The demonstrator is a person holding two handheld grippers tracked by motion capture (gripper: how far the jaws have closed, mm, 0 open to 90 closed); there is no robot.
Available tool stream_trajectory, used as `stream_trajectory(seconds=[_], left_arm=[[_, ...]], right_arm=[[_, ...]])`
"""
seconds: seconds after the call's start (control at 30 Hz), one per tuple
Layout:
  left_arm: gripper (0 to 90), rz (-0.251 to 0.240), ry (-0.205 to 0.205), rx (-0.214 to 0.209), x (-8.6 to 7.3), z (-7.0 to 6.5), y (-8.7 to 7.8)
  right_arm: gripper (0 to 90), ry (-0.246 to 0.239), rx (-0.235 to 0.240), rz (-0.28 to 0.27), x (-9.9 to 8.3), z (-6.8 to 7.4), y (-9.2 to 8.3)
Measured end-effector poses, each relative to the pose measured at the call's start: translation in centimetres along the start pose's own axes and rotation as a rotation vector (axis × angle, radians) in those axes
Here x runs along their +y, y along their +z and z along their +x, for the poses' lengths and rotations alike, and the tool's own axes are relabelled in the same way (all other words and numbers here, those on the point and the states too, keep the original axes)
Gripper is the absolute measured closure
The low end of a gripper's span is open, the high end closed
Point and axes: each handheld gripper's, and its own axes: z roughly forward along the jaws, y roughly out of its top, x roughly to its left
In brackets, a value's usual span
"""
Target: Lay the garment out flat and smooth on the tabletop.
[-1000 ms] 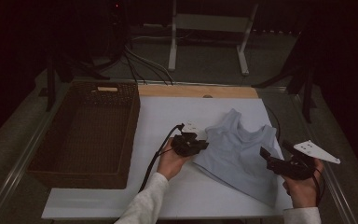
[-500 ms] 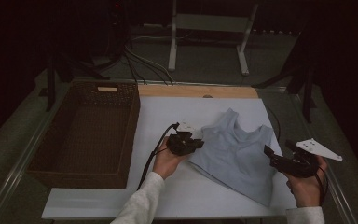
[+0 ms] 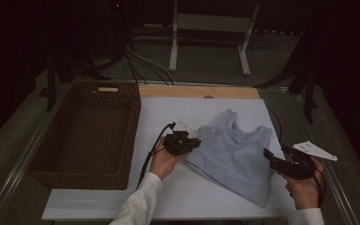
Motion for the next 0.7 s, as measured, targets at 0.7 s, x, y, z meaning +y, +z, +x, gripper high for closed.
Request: stream_trajectory(seconds=[0.7], left_arm=[[86.3, -0.011, -0.014, 0.029, 0.0, 0.8, -1.2]], right_arm=[[42.2, -0.011, -0.019, 0.087, -2.1, -0.1, 1.5]])
